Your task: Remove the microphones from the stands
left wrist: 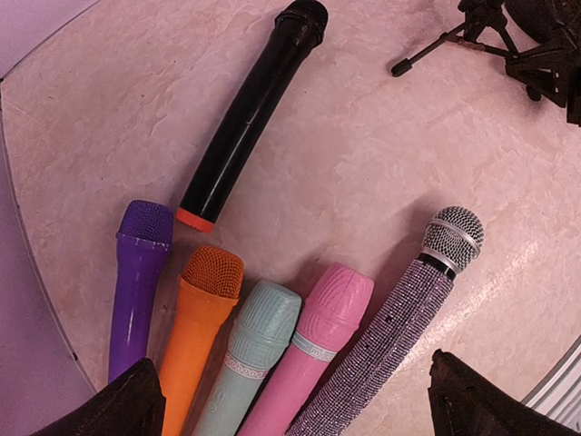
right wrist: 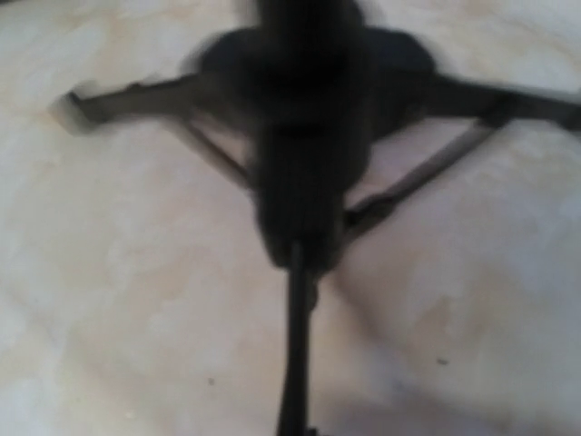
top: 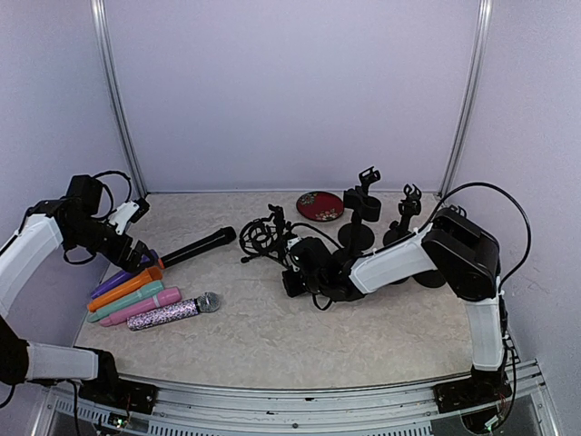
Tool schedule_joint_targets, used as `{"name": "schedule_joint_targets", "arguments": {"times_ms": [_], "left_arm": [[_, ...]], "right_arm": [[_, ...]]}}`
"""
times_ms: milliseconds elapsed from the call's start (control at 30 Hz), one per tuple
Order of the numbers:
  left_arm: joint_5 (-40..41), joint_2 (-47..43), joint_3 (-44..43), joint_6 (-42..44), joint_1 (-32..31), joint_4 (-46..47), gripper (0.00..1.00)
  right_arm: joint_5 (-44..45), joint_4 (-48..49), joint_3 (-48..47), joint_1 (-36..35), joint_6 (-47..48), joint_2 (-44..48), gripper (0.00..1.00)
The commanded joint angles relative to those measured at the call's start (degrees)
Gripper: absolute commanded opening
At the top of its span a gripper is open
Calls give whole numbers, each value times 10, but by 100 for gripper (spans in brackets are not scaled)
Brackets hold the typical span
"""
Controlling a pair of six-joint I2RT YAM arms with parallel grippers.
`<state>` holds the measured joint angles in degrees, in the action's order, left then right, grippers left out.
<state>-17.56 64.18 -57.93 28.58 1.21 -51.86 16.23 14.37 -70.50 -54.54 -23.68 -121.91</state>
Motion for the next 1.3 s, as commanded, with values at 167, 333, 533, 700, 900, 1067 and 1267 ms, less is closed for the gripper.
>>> {"name": "schedule_joint_targets", "arguments": {"times_ms": [167,333,533,700,900,1067,1267], "left_arm": [[-3,-5,6,6,4,9,99],[0,-6,8,7,3,8,99],[-3,-3,17,3,3,14,99],[-1,-2,28,-7,4,46,99],[1,-5,35,-48,3,153,99],[-24,-44,154,-104,4,334,99],[40,-62,302,-183,2,581,99]], "right_arm": [[33,-42,-61,28,21,-35,0],[63,-71,-141,54,29,-93,0],[83,-94,-225,65,48,-127,18],[48,-42,-159,61,62,-50,85],[38,7,-2,35,69,111,100],[48,3,123,10,59,259,100],[144,45,314,5,70,442,100]]}}
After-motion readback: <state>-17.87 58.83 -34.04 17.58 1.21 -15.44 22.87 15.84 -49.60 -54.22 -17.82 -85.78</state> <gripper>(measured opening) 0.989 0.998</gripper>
